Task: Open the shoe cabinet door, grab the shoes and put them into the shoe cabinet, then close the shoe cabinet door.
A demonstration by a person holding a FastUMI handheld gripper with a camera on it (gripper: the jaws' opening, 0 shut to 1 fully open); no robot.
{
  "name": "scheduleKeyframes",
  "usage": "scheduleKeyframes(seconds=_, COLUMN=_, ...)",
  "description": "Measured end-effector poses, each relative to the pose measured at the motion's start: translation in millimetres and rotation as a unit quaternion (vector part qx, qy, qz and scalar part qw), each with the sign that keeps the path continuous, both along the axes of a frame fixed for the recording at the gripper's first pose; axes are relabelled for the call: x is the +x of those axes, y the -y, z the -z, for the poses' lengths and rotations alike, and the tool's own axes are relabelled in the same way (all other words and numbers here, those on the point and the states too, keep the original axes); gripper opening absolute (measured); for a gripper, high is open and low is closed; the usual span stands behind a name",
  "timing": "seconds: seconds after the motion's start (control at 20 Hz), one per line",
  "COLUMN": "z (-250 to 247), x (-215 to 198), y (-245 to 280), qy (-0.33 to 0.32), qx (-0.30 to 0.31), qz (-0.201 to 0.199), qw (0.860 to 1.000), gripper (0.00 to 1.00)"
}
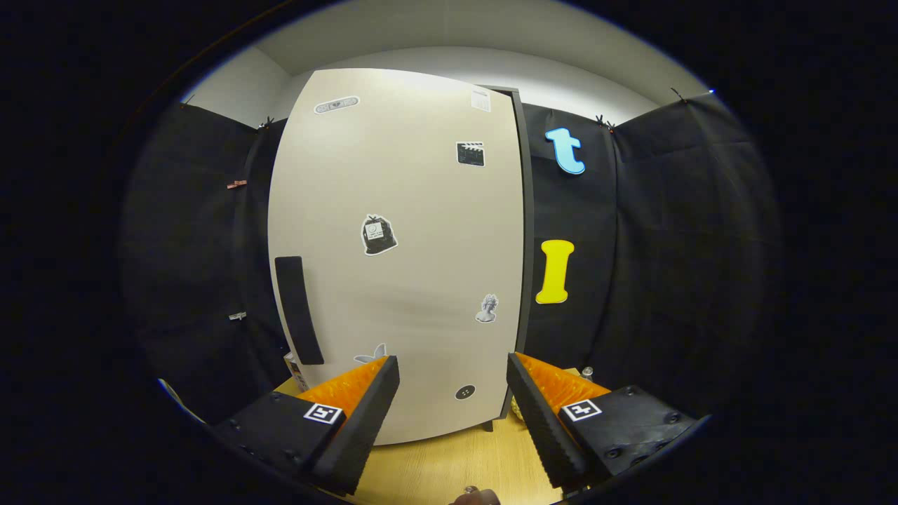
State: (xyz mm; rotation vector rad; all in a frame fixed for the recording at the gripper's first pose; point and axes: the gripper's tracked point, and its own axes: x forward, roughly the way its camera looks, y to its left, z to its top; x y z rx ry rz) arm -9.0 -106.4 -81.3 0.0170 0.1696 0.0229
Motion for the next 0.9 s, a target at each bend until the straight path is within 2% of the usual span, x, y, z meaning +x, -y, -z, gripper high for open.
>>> scheduleKeyframes(seconds=0.9, z=-7.3, x=-6.4, y=-18.4, qy=0.012, qx=0.001, qz=-0.013, qw=1.0, gripper=0.97)
